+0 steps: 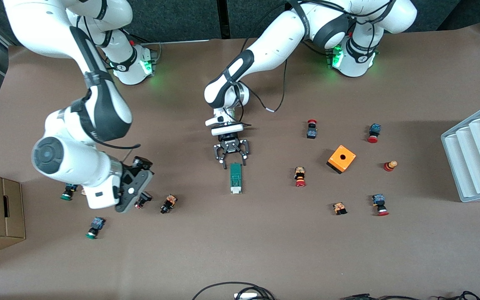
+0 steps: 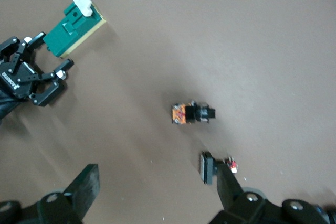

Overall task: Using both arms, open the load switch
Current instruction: 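Reach the right gripper toward the white handle while the left gripper holds, then lower the right gripper around the white switch handle, then close the right gripper on the white switch handle, then tilt the white handle down toward the switch base with the right gripper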

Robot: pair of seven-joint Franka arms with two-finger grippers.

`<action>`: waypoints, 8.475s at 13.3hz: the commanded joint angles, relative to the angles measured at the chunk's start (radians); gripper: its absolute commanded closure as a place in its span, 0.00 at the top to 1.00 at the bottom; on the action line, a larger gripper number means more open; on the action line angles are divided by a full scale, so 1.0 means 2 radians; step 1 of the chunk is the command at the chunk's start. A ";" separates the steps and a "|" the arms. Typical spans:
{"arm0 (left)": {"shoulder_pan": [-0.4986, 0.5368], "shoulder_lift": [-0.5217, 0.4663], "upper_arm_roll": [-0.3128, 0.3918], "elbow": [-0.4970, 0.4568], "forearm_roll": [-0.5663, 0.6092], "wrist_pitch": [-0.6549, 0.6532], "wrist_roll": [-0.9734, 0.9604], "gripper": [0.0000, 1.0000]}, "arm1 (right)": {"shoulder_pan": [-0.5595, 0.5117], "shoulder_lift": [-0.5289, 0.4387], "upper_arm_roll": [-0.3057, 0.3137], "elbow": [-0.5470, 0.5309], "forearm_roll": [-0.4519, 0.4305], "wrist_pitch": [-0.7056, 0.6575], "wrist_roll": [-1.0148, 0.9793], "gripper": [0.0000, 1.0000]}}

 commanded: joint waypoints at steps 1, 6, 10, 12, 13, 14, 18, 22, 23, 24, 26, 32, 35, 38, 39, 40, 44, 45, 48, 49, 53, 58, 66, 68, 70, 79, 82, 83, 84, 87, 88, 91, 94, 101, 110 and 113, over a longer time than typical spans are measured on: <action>-0.005 0.009 0.001 -0.007 -0.004 -0.004 -0.013 0.67 | 0.017 0.032 -0.004 0.017 0.008 0.020 -0.032 1.00; -0.005 0.004 0.001 -0.014 -0.004 -0.005 -0.042 0.36 | 0.049 0.088 -0.006 0.050 0.007 0.066 -0.090 1.00; -0.005 0.003 0.001 -0.014 -0.004 -0.004 -0.041 0.32 | 0.084 0.101 -0.025 0.052 0.005 0.102 -0.099 1.00; -0.005 0.003 0.001 -0.014 -0.004 -0.004 -0.041 0.32 | 0.139 0.111 -0.070 0.054 0.006 0.127 -0.117 1.00; -0.005 0.003 0.001 -0.014 -0.004 -0.004 -0.041 0.32 | 0.161 0.120 -0.088 0.062 0.006 0.129 -0.119 1.00; -0.005 0.003 0.001 -0.014 -0.004 -0.004 -0.041 0.32 | 0.176 0.127 -0.096 0.069 0.006 0.129 -0.125 1.00; -0.005 0.003 0.000 -0.014 -0.004 -0.004 -0.041 0.32 | 0.219 0.153 -0.096 0.070 0.005 0.135 -0.134 1.00; -0.005 0.003 0.001 -0.014 -0.004 -0.004 -0.041 0.32 | 0.240 0.165 -0.096 0.070 0.006 0.154 -0.127 1.00; -0.005 0.003 0.001 -0.014 -0.004 -0.004 -0.042 0.32 | 0.240 0.170 -0.096 0.070 0.007 0.181 -0.126 1.00; -0.005 0.003 0.001 -0.014 -0.004 -0.004 -0.041 0.32 | 0.242 0.178 -0.095 0.072 0.008 0.200 -0.122 1.00; -0.005 0.003 0.000 -0.014 -0.004 -0.004 -0.041 0.32 | 0.249 0.191 -0.098 0.075 0.008 0.214 -0.115 1.00; -0.005 0.003 0.001 -0.014 -0.004 -0.004 -0.041 0.32 | 0.280 0.208 -0.124 0.085 0.009 0.241 -0.099 1.00; -0.004 0.003 0.001 -0.014 -0.004 -0.004 -0.041 0.32 | 0.290 0.219 -0.124 0.095 0.009 0.242 -0.093 1.00; -0.004 0.003 0.001 -0.014 -0.004 -0.004 -0.041 0.32 | 0.304 0.230 -0.127 0.101 0.009 0.243 -0.066 1.00; -0.004 0.003 0.001 -0.014 -0.004 -0.004 -0.041 0.32 | 0.304 0.233 -0.127 0.103 0.009 0.244 -0.064 1.00; -0.004 0.003 0.000 -0.014 -0.004 -0.004 -0.041 0.32 | 0.304 0.235 -0.127 0.104 0.009 0.247 -0.065 1.00; -0.004 0.003 0.001 -0.014 -0.004 -0.004 -0.040 0.32 | 0.304 0.235 -0.130 0.104 0.009 0.247 -0.066 1.00; -0.004 0.003 0.001 -0.014 -0.004 -0.004 -0.040 0.32 | 0.304 0.236 -0.130 0.103 0.009 0.247 -0.066 1.00; -0.004 0.003 0.001 -0.014 -0.004 -0.004 -0.040 0.32 | 0.304 0.239 -0.130 0.103 0.009 0.247 -0.066 1.00; -0.004 0.002 0.000 -0.014 -0.003 -0.004 -0.040 0.32 | 0.304 0.239 -0.130 0.103 0.009 0.247 -0.065 1.00; -0.004 0.001 0.001 -0.014 -0.004 -0.003 -0.040 0.32 | 0.304 0.242 -0.130 0.102 0.009 0.247 -0.065 0.97; -0.004 0.002 0.001 -0.014 -0.004 -0.003 -0.039 0.32 | 0.305 0.243 -0.130 0.102 0.009 0.248 -0.063 0.87; -0.004 0.001 0.001 -0.014 -0.004 -0.003 -0.039 0.32 | 0.311 0.241 -0.129 0.101 0.009 0.249 -0.058 0.80; -0.004 0.001 0.001 -0.014 -0.004 -0.003 -0.039 0.32 | 0.310 0.240 -0.129 0.099 0.009 0.249 -0.059 0.77; -0.004 0.001 0.001 -0.014 -0.004 -0.002 -0.039 0.32 | 0.310 0.240 -0.129 0.098 0.009 0.249 -0.059 0.77; -0.003 0.001 0.000 -0.013 -0.003 -0.001 -0.038 0.32 | 0.309 0.232 -0.130 0.096 0.008 0.248 -0.064 0.73; -0.003 0.001 0.001 -0.013 -0.004 -0.001 -0.038 0.32 | 0.309 0.228 -0.130 0.092 0.007 0.244 -0.064 0.73; -0.003 0.001 0.001 -0.013 -0.004 -0.001 -0.039 0.32 | 0.309 0.226 -0.130 0.089 0.007 0.244 -0.064 0.73; -0.003 0.001 0.001 -0.013 -0.004 -0.001 -0.038 0.32 | 0.308 0.225 -0.130 0.088 0.007 0.244 -0.065 0.73; -0.003 0.001 0.001 -0.013 -0.004 -0.001 -0.038 0.32 | 0.308 0.222 -0.129 0.083 0.006 0.242 -0.065 0.73; -0.003 0.001 0.001 -0.013 -0.003 -0.001 -0.038 0.32 | 0.308 0.221 -0.129 0.082 0.006 0.242 -0.065 0.73; -0.003 0.001 0.001 -0.013 -0.003 -0.001 -0.038 0.32 | 0.308 0.221 -0.129 0.079 0.006 0.242 -0.066 0.73; -0.003 0.001 0.000 -0.013 -0.003 -0.001 -0.038 0.32 | 0.308 0.217 -0.129 0.072 0.006 0.242 -0.066 0.73; -0.003 0.001 0.001 -0.013 -0.004 0.000 -0.037 0.32 | 0.308 0.212 -0.129 0.063 0.005 0.241 -0.068 0.69; -0.003 0.001 0.000 -0.013 -0.004 0.000 -0.037 0.32 | 0.308 0.197 -0.129 0.046 0.005 0.240 -0.077 0.65; -0.003 0.001 0.000 -0.013 -0.004 0.000 -0.037 0.32 | 0.309 0.195 -0.128 0.041 0.005 0.241 -0.076 0.65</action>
